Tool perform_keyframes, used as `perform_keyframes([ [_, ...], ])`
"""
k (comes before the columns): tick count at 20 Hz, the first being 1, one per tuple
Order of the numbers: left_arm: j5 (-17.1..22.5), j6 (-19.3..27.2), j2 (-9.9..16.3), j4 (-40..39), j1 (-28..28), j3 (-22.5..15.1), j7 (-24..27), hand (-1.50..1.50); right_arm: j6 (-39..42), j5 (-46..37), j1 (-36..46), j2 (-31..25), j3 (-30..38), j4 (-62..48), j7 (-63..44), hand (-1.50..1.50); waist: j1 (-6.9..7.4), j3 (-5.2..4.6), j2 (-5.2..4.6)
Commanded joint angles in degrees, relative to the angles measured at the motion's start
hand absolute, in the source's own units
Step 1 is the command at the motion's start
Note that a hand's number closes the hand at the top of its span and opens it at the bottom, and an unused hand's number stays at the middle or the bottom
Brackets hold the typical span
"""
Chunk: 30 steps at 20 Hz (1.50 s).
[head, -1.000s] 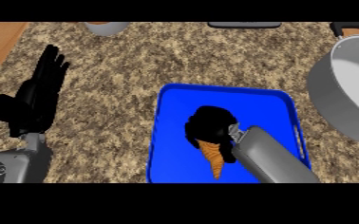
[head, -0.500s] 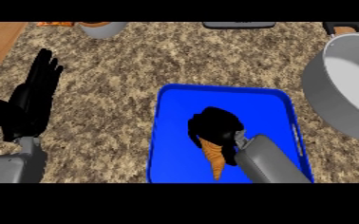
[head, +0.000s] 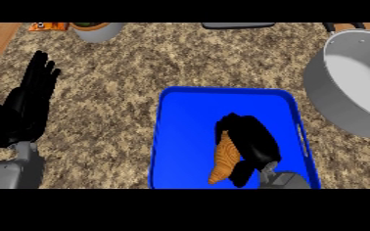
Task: Pick the croissant from the tray and place it in the pot
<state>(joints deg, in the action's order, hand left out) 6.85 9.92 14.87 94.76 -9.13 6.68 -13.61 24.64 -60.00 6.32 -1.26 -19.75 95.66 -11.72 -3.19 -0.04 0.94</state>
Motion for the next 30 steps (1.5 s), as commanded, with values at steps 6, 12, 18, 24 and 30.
perform_keyframes([
  [6, 0.5, -0.9, 0.2, 1.2, 1.0, -0.1, -0.4, 0.00, -12.0, 3.8, -5.6, 1.2, 5.0, 30.5, -15.5, 1.50, 0.78, 0.02, -0.01],
  [12, -2.1, 0.8, -1.7, 2.4, -0.4, -2.8, -1.4, 0.00, -10.6, -0.6, -2.9, 0.9, 12.6, 42.3, -21.1, 1.50, 2.27, 0.03, -0.65],
  [18, -1.0, -1.4, -1.8, -2.4, -1.7, -1.0, 2.5, 0.00, -6.2, 10.8, -0.8, -4.1, 29.5, 44.0, -19.7, 1.50, 2.45, 0.06, -0.92],
  [24, -1.3, -1.1, -2.0, -3.5, -4.2, -0.6, 0.6, 0.00, -7.3, 19.6, 5.9, -8.5, 42.6, 32.3, -15.2, 1.50, 2.79, 0.07, -0.94],
  [30, -2.4, -1.8, -3.4, -7.6, -5.3, -1.0, 4.2, 0.00, -14.0, 21.5, 5.5, -11.2, 47.2, 16.9, -6.4, 1.50, 3.00, 0.06, -1.05],
])
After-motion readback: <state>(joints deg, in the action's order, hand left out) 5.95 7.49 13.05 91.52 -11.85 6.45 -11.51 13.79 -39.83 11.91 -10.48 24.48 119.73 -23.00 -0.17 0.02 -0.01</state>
